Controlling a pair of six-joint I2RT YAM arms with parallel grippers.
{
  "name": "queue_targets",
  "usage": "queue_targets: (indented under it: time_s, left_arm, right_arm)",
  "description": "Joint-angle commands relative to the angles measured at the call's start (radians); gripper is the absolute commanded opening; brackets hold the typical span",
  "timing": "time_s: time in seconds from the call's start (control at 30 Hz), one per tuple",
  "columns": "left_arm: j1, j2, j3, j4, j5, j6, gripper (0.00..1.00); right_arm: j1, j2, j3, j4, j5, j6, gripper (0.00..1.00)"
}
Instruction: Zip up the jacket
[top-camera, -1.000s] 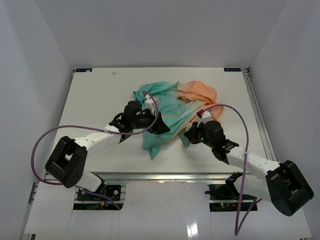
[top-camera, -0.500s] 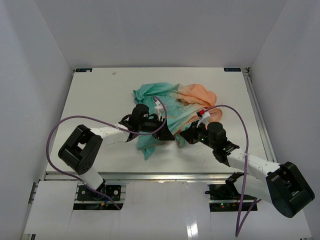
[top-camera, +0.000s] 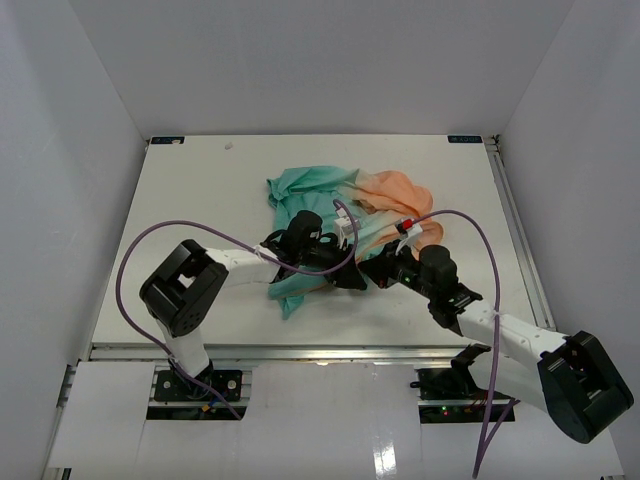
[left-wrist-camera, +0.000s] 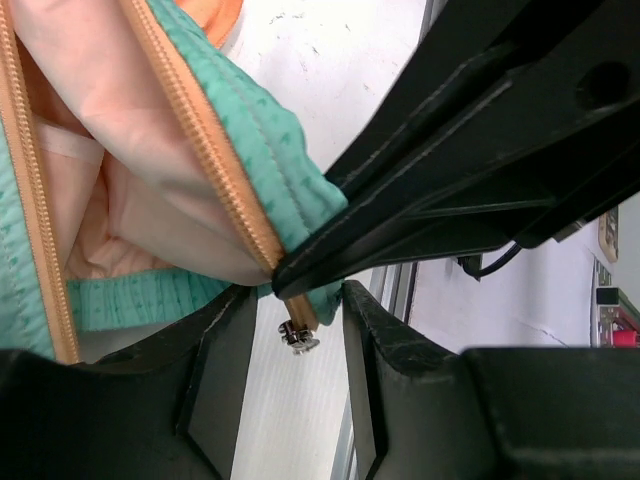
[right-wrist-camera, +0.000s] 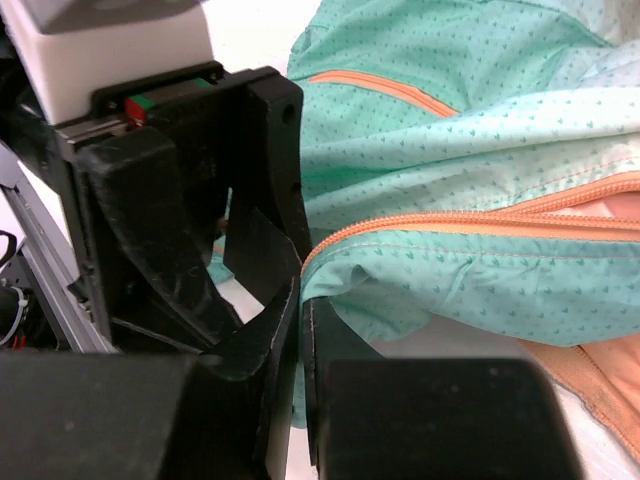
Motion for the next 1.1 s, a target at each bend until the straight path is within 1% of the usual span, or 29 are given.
queue_targets:
  time_s: [0.0,0.03,0.1,0.13,0.2,0.33,0.43,0.6,0.67,0.77,0.87,0.97,1.07]
  left_arm:
    - [-0.003,-0.001,0.027,0.043,0.018,0.0,0.41]
    - [-0.001,-0.001,0.027,0.046,0.027,-0.001,0.31]
    - [-0.003,-0.01,0.019,0.05,0.033,-0.003,0.19]
    - [-0.003,-0.014,0.013,0.049,0.029,-0.004,0.15]
    - [-0.003,-0.032,0.0,0.052,0.02,0.0,0.1]
    - [-0.003,-0.061,-0.029,0.076,0.008,0.004,0.02]
    - [-0.001,-0.068,-0.028,0.086,0.021,0.002,0.0]
    - [-0.003,-0.084,-0.041,0.129,0.046,-0.012,0.0]
    - [-0.003,-0.087,-0.044,0.138,0.058,-0.016,0.0]
    - [-0.002,-0.1,-0.057,0.166,0.076,-0.022,0.0]
    - [-0.003,-0.116,-0.066,0.177,0.081,-0.023,0.0]
    - [-0.002,-0.121,-0.068,0.183,0.081,-0.025,0.0]
    - [-0.003,-0.118,-0.067,0.188,0.082,-0.027,0.0]
  right_arm:
    - [0.002,-0.035,-0.007,0.044,-0.004,0.0,0.09]
    - [0.002,-0.039,-0.006,0.039,-0.001,0.0,0.09]
    - [0.002,-0.042,-0.004,0.029,0.011,0.0,0.09]
    - [0.002,-0.043,-0.002,0.026,0.015,-0.001,0.1]
    - [0.002,-0.048,-0.001,0.018,0.022,-0.001,0.12]
    - [0.002,-0.058,-0.01,0.008,0.025,0.005,0.28]
    - [0.002,-0.08,-0.038,0.011,0.018,0.001,0.37]
    - [0.002,-0.12,-0.081,0.03,0.017,-0.001,0.43]
    - [0.001,-0.126,-0.087,0.03,0.019,0.002,0.43]
    - [0.002,-0.136,-0.098,0.034,0.027,0.011,0.38]
    - [0.002,-0.138,-0.105,0.05,0.015,0.02,0.37]
    - [0.001,-0.133,-0.112,0.071,-0.013,0.031,0.37]
    - [0.001,-0.132,-0.129,0.119,-0.042,0.055,0.41]
